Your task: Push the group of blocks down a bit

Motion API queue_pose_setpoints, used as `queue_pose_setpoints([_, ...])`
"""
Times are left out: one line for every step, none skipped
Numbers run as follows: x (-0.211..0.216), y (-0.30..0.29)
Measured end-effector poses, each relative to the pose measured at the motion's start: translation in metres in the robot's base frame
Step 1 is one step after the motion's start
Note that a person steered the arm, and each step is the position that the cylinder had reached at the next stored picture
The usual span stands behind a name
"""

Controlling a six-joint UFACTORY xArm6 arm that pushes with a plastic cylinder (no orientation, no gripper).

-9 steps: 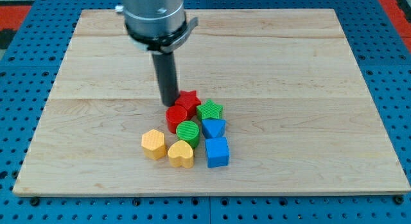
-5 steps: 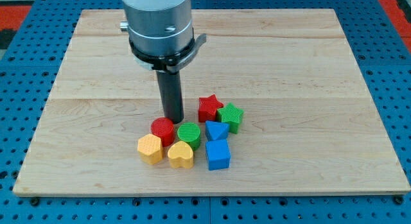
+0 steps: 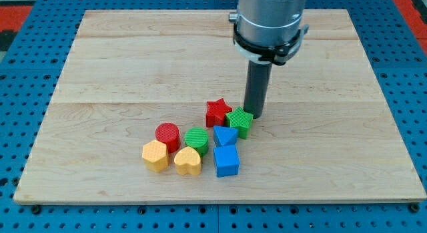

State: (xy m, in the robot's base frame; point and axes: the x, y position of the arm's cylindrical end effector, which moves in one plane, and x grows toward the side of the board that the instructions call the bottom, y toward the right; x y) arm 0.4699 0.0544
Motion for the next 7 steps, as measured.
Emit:
queue_pose_setpoints([0.0, -0.035])
queue_pose_setpoints([-0.016, -0.032])
queue_pose_setpoints([-0.03, -0.046])
queue_pose_setpoints([-0.021, -0.082])
queue_pose_setpoints([0.007, -0.087])
queue_pose_setpoints([0.004, -0.085])
queue_pose_setpoints([0.004, -0.085])
